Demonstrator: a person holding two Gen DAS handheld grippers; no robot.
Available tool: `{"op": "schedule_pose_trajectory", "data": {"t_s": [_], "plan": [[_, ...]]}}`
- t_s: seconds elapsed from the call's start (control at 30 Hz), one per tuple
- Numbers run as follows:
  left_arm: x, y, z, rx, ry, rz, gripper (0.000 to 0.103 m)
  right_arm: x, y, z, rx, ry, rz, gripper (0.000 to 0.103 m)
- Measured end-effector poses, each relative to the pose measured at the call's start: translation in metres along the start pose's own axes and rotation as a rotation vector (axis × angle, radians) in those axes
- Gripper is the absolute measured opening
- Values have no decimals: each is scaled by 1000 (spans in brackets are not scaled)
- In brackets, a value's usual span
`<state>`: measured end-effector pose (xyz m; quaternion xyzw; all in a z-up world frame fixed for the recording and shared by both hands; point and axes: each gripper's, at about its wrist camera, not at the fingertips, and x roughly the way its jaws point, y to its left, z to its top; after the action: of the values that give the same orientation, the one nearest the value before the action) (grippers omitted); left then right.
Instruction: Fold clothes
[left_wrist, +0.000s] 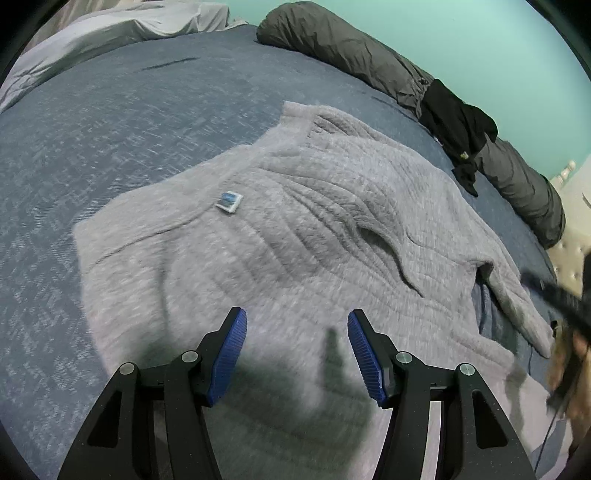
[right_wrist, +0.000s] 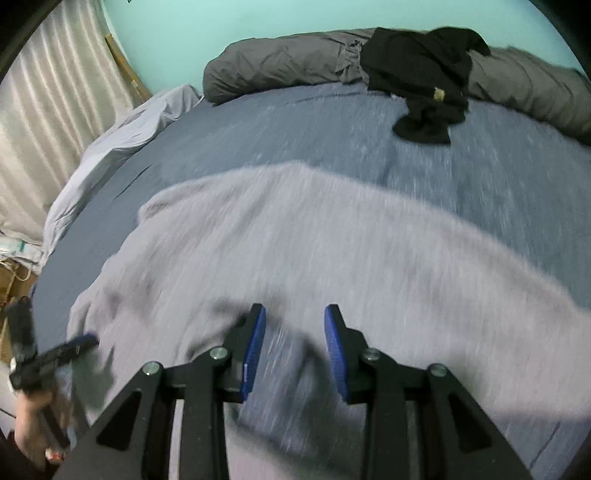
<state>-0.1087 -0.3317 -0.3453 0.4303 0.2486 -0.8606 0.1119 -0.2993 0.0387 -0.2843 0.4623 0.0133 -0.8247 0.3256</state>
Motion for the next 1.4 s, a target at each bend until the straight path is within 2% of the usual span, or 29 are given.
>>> {"op": "schedule_pose_trajectory", "data": {"t_s": [0.2,0.27,0.43,0.53,0.63,0.8,1.03,1.13,1.4], "plan": [[-23,24,2,-45,-8,47,61,-57,-17,-46,48,41,26,33],[-28,28,5,-23,9,43,62,-79,-27,-56,32,58,-4,39],[-29,32,12,46,74,54,63,-125,-51,-89,-14,105,-133,40],[-28,34,13,78,108,66,63,-149,-71,-112,37,113,-134,41],[-29,38,11,92,133,71,63,-171,-89,-133,97,110,-147,48],[-43,50,7,105,145,102,64,-202,-115,-162,189,94,-161,49],[-53,76,-3,57,155,107,66,-231,-139,-205,274,86,-191,49],[-52,85,-8,32,150,87,66,-241,-153,-224,324,83,-203,53],[-43,81,-11,13,142,39,65,-260,-200,-262,475,74,-253,54]]}}
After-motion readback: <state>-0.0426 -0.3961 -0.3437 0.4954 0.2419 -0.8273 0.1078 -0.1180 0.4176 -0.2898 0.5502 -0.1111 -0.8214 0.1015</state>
